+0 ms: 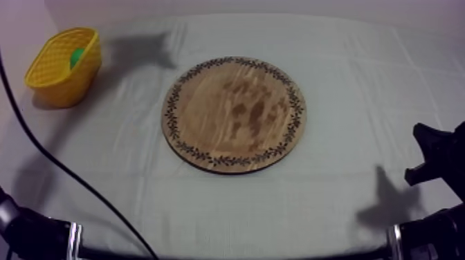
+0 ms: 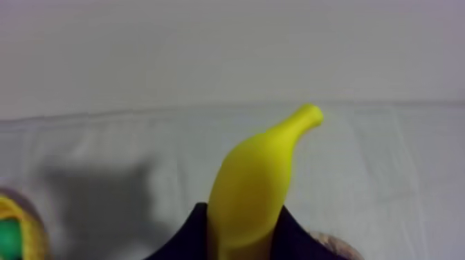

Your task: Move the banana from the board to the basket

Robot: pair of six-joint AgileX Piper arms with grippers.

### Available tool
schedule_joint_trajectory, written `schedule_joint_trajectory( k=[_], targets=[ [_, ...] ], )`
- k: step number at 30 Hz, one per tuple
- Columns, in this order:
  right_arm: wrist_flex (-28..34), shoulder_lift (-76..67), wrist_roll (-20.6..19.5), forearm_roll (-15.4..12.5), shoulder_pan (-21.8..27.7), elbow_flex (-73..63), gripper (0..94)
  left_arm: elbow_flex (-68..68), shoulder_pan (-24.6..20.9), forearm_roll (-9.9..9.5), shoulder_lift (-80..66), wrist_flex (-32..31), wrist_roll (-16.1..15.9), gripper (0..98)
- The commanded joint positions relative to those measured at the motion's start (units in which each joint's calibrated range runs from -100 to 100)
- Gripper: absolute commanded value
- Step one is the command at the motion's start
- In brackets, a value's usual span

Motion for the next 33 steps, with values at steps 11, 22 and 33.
schedule_joint_trajectory(
  k=[11,22,33],
  targets=[
    [0.0,0.0,0.0,0.0,0.0,0.0,0.3,7.5,-12.2,-3.76,-5.5,-1.9,1.1,0.0],
    [0.0,0.0,0.0,0.0,0.0,0.0,0.3,15.3,-18.5,-5.78,-4.0,-3.9,2.4,0.0],
    [0.0,0.0,0.0,0.0,0.0,0.0,0.3,22.6,-22.1,-7.31,-3.7,-4.4,3.2,12.4]
  ],
)
